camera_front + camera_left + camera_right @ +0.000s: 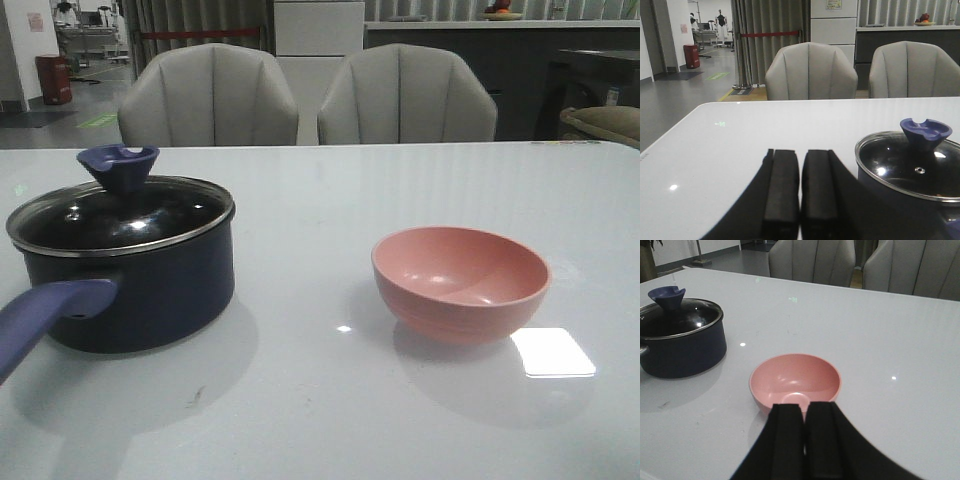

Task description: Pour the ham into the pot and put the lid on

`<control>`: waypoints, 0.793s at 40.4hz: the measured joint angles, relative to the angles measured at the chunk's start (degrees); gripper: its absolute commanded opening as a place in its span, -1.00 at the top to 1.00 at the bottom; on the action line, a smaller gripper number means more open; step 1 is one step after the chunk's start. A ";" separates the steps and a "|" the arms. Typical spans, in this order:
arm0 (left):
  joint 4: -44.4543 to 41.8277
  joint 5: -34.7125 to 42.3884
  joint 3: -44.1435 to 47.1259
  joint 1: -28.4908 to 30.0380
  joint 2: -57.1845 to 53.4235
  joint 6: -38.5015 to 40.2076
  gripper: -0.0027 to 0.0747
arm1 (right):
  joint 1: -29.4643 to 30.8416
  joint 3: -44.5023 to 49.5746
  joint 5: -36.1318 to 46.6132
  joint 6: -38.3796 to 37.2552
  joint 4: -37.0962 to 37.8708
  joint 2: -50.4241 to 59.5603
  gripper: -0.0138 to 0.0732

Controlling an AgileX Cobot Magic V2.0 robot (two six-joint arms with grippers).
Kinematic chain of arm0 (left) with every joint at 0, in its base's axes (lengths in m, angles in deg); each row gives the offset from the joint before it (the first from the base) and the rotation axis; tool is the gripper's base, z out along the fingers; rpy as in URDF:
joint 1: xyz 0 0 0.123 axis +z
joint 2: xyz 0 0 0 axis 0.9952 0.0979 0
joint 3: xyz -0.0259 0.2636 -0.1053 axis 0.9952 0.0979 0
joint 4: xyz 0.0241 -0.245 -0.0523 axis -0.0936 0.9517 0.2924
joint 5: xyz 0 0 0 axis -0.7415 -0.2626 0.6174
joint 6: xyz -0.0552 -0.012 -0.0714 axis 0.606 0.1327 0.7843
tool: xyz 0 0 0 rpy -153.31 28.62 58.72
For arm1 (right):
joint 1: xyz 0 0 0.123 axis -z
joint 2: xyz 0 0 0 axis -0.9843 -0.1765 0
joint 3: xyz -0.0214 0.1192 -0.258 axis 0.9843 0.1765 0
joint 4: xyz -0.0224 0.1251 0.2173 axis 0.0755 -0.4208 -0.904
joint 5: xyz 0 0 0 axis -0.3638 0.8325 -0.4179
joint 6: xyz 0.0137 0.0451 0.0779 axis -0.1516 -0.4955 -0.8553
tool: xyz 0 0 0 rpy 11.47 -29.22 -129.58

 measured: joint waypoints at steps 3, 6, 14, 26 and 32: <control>0.00 0.00 0.00 0.00 0.00 0.00 0.64 | 0.00 0.00 0.00 0.00 0.00 0.00 0.34; 0.00 0.00 0.00 0.00 0.00 0.00 0.64 | 0.00 0.00 0.00 0.00 0.00 0.00 0.34; 0.00 0.00 0.00 0.00 0.00 0.00 0.64 | 0.00 0.00 0.00 0.00 0.00 0.00 0.34; 0.00 0.00 0.00 0.00 0.00 0.00 0.64 | 0.13 1.04 0.71 0.00 1.80 0.00 0.34; 0.00 0.03 0.00 0.00 0.00 0.00 0.64 | 3.64 3.00 1.78 0.00 5.89 1.55 0.34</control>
